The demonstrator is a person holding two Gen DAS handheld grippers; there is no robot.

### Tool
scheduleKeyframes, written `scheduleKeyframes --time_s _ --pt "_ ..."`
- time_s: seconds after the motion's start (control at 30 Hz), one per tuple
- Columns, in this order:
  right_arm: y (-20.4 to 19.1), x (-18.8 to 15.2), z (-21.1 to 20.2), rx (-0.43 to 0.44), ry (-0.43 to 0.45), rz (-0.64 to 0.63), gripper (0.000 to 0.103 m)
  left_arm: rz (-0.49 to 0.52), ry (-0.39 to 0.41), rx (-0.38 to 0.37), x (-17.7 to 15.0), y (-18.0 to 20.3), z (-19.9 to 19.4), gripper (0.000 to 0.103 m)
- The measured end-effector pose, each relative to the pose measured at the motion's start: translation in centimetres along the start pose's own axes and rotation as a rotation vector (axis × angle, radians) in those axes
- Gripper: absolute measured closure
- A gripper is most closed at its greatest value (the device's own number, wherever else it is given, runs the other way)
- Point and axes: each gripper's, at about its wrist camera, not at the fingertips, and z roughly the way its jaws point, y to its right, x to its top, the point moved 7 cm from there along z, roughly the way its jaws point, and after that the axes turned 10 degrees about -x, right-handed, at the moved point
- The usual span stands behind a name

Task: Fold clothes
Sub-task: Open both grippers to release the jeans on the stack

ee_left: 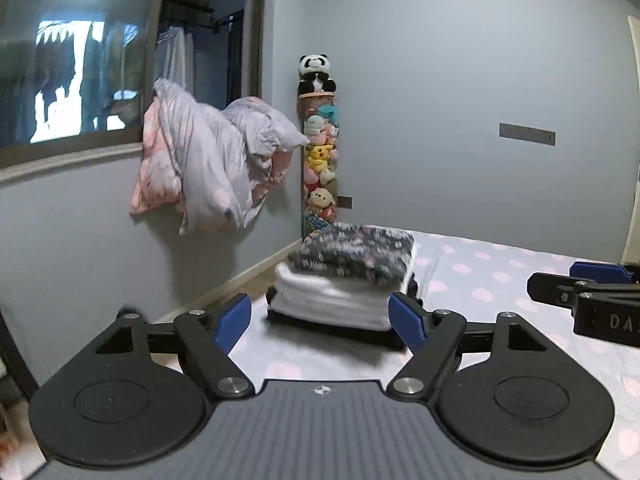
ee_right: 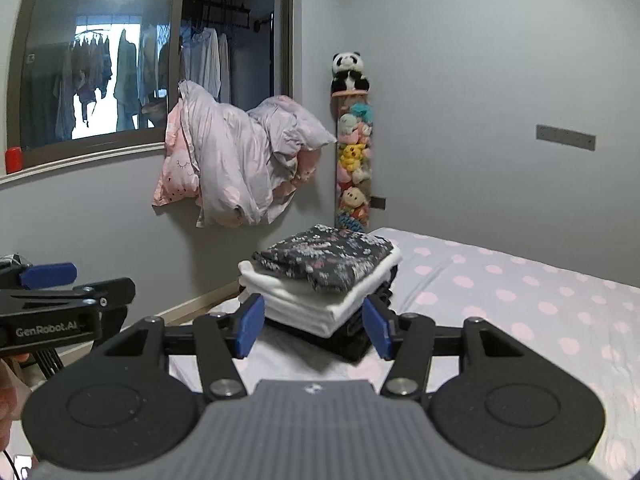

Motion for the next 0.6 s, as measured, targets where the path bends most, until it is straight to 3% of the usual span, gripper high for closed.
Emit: scheduleKeyframes --time_s 0.2,0.3,0.47,0.6 --pt "1.0 -6.5 -5.1 -0.067 0.003 0.015 0.044 0.006 -0.054 0.026 -5.7 1.8 -1.2 0.013" --pt "1.7 -9.1 -6.7 -0.145 -0.020 0.030 0.044 0.040 -0.049 0.040 -7.7 2.8 -1.7 0.013" --pt "2.9 -12.4 -9.3 -0.266 -0.015 0.068 0.038 0.098 -0.052 0.010 -10.6 4.4 -2.3 0.013" --pt "3.3 -14.5 -10.2 -0.315 -0.022 0.079 0.037 0.070 -0.060 -0.024 -12.8 4.9 -2.8 0.013"
